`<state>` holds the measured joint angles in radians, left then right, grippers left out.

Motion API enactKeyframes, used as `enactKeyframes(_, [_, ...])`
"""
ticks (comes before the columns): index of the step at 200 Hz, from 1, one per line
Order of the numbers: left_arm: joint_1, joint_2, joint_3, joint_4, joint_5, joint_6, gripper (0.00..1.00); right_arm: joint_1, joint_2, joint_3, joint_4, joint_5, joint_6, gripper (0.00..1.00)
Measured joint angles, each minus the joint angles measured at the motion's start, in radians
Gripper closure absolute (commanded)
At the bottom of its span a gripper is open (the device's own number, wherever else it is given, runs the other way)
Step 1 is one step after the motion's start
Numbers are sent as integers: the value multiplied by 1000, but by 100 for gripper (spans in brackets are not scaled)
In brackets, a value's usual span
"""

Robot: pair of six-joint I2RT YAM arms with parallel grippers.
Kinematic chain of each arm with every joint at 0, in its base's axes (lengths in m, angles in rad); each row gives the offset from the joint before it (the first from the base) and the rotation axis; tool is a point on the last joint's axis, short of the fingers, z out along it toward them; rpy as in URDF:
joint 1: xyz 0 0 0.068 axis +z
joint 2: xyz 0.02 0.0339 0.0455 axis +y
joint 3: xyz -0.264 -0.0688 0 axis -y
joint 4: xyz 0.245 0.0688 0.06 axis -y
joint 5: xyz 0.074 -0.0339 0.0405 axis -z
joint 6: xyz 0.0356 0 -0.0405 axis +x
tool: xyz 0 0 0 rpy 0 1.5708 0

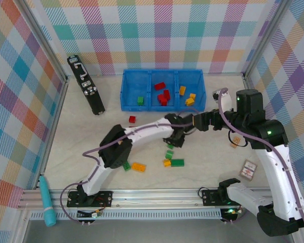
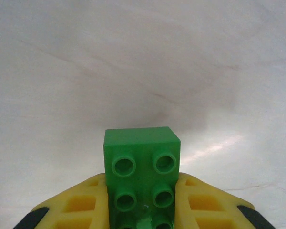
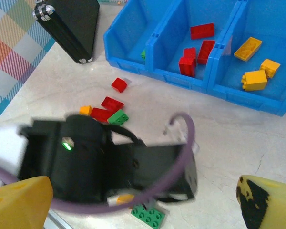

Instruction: Sort the legos into containers by color

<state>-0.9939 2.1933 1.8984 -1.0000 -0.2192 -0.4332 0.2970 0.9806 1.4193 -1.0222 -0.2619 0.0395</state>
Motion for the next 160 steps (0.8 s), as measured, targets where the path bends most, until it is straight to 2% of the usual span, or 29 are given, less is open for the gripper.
enactKeyframes(20, [95,-87,71,-53,-82,63,83,0,8,0,4,0,0,1])
enactKeyframes(51, [235,-194,211,-49,-210,163,82,0,30,-4,20,0,0,1])
enactKeyframes(83, [326,-202,298,-5,-320,244,82,1,39,-26,42,12,0,1])
enactKeyframes(119, [410,-88,387,82,-339,282,82,2,46,-40,50,6,0,1])
enactKeyframes(160, [526,134,529,124,-277,275,82,2,103,-45,71,-12,4,1])
